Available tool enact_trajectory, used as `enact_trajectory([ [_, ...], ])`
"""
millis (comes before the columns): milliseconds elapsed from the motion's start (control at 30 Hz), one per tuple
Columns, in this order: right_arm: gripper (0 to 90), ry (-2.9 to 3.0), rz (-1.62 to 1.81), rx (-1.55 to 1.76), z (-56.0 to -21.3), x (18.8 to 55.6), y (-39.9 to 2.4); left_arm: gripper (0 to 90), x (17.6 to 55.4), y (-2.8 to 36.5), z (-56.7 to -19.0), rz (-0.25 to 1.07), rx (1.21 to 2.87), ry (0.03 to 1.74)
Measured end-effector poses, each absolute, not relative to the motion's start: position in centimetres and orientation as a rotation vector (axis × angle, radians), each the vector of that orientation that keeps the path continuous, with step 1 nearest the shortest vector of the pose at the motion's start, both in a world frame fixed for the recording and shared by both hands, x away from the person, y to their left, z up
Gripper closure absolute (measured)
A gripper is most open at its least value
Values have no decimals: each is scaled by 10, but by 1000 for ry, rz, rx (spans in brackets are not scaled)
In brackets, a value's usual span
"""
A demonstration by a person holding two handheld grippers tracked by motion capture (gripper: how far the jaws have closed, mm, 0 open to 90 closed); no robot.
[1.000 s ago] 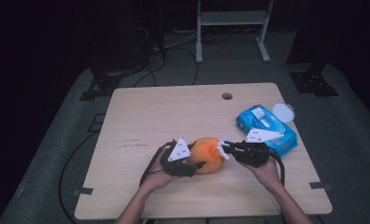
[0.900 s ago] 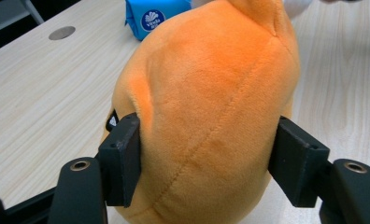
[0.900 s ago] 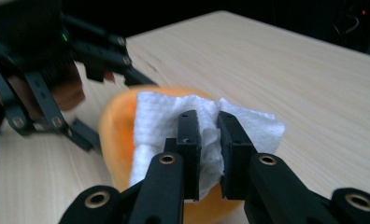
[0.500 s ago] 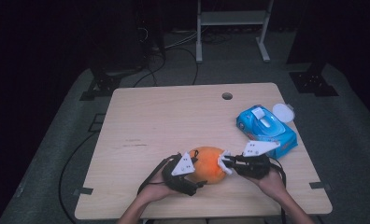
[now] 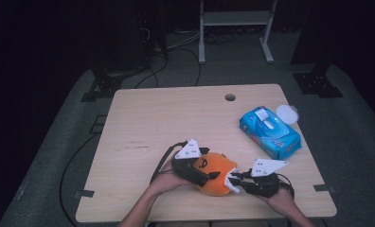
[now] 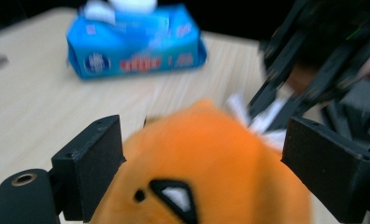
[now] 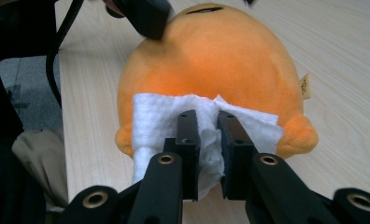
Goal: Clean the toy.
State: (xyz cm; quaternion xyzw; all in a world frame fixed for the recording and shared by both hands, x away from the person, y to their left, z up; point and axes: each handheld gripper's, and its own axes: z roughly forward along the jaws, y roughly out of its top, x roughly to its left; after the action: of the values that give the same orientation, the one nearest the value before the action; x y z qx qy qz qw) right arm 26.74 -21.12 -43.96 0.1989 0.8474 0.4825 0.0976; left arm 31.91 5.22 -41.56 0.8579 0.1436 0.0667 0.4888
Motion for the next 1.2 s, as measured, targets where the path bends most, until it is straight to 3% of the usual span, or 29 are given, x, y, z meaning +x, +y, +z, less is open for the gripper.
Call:
enact_trajectory([
  [167,788,2466,1455,641,-436,268,-233,124,322,48,-427,160,2103,413],
  [367,786,2411,1356,789,-442,267,-281,307,315,51,-433,206,2118,407],
  [533,755,2420,1260,860,-454,268,-297,377,311,52,-432,232,2107,390],
  [833,529,2429,1271,922,-468,267,-303,446,307,51,-429,240,2096,417],
  [1200,417,2340,1357,938,-463,269,-313,470,311,54,-421,213,2062,423],
])
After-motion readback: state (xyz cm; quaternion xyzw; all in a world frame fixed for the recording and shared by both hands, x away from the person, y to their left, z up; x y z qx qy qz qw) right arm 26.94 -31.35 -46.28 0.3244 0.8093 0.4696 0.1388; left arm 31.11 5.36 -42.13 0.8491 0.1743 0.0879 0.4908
